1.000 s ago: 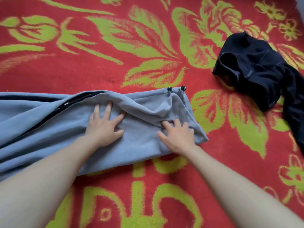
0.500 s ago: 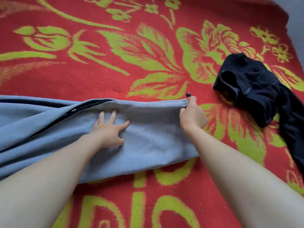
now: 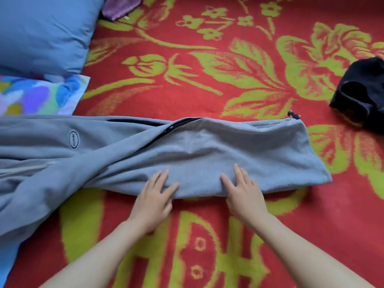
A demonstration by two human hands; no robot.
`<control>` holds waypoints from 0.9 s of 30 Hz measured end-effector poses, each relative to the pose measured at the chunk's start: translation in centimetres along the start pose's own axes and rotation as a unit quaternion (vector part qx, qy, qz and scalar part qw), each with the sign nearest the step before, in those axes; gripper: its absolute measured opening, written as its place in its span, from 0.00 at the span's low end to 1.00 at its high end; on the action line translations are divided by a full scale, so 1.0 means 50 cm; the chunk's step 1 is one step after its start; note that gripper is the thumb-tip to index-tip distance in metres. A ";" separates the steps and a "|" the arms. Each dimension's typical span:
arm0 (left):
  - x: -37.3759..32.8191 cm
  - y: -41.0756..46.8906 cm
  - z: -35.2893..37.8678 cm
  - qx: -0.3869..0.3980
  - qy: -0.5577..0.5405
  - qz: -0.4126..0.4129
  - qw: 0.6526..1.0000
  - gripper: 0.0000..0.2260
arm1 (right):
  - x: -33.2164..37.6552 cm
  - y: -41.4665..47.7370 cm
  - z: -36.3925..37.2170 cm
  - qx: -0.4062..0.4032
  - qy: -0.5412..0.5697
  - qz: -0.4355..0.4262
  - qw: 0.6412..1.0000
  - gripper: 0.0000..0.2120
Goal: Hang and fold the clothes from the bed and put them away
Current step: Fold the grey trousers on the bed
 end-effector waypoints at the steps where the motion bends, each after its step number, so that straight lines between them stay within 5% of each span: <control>1: 0.010 -0.037 -0.007 -0.003 0.030 -0.005 1.000 0.16 | 0.021 -0.005 0.008 0.006 0.005 0.001 1.000 0.30; 6: 0.112 -0.211 -0.075 -0.032 0.077 -0.106 0.991 0.22 | 0.163 -0.035 -0.007 0.014 0.010 -0.066 0.998 0.30; 9: 0.195 -0.324 -0.115 -0.038 0.075 -0.200 0.976 0.44 | 0.253 -0.050 -0.042 -0.011 -0.006 -0.113 0.994 0.30; 12: 0.285 -0.435 -0.144 -0.033 0.071 -0.245 0.966 0.51 | 0.341 -0.062 -0.087 -0.039 -0.014 -0.115 0.992 0.31; 20: 0.508 -0.607 -0.155 0.045 0.057 -0.211 0.975 0.61 | 0.650 -0.097 -0.119 -0.056 -0.058 -0.135 0.988 0.36; 27: 0.534 -0.590 -0.141 0.055 0.036 -0.077 0.995 0.81 | 0.810 -0.103 -0.048 0.063 -0.129 -0.233 0.962 0.38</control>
Point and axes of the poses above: each hand's wrist, its own y-axis towards the middle knuckle, its own z-axis out of the palm, x = y × z, the point moved 6 cm from there along y, towards the middle knuckle, and after that the axes turned 12 degrees about z, right-handed, at the moved point
